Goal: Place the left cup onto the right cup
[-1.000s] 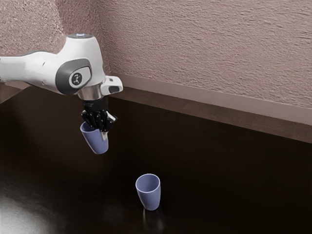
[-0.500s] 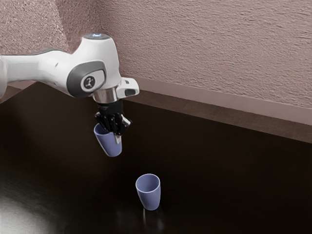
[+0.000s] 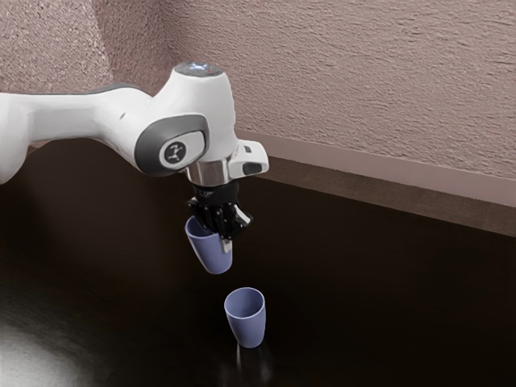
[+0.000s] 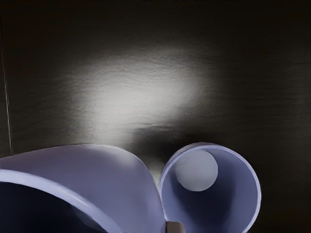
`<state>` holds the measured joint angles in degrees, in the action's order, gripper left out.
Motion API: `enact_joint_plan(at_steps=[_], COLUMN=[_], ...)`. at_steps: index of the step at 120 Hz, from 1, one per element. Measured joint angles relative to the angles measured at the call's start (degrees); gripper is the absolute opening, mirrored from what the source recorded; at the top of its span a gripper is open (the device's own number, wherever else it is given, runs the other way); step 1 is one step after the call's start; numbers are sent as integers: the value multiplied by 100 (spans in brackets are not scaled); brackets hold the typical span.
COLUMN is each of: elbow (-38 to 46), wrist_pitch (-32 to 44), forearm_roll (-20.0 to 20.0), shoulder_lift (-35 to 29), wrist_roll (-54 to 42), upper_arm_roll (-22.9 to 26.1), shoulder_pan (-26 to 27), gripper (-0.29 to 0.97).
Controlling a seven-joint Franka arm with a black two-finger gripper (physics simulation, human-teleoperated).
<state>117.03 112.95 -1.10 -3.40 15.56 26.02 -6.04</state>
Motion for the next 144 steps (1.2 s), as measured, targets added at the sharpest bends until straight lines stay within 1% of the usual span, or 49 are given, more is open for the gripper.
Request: enact_joint_plan(at_steps=[36,76,106,144], elbow=[-111,-129,-68,184], wrist_pitch=[-3,19,24,-55], forearm_roll=[-91,-94,-100,-94], shoulder_lift=[7,53,5,-500], wrist_roll=[308,558,696,809], upper_arm_roll=[268,487,511,492], shoulder_pan=[16,-17,40,-3], gripper=[-10,-10,-10,-10])
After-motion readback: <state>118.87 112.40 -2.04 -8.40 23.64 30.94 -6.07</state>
